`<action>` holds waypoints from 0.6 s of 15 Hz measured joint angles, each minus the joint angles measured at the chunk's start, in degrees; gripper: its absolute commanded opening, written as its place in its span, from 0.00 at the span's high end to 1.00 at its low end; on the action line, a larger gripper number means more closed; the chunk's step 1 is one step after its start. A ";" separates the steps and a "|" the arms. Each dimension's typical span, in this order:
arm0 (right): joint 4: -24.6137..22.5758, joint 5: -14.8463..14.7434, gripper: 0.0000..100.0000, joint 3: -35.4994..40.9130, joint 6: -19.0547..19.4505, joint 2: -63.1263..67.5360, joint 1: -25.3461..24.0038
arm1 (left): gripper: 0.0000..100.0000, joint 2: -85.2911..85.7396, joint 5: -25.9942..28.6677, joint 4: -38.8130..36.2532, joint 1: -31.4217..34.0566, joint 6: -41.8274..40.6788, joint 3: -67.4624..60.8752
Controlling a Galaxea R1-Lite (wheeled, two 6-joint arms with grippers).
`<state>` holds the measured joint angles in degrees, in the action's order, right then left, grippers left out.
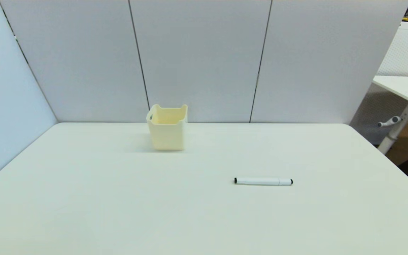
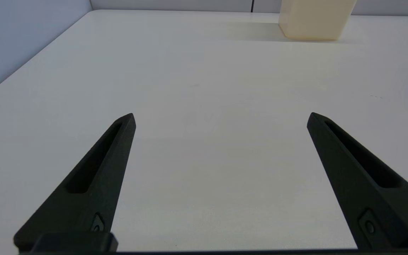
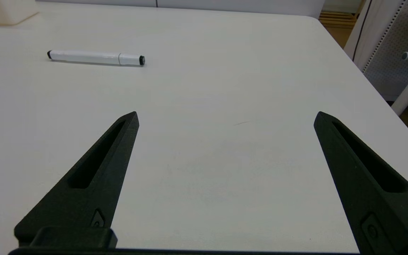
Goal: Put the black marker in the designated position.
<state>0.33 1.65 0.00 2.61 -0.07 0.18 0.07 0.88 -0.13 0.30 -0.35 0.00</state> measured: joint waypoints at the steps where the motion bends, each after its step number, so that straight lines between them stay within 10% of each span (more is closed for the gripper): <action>1: 0.02 -0.02 0.00 0.00 0.00 0.00 0.00 | 0.00 0.00 0.00 0.00 0.00 0.00 0.00; 9: 0.02 0.00 0.00 0.00 0.00 0.00 0.00 | 0.00 0.00 0.00 -0.02 0.00 -0.02 0.00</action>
<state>0.35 1.65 0.00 2.61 -0.07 0.18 0.07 0.88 -0.16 0.30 -0.38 0.00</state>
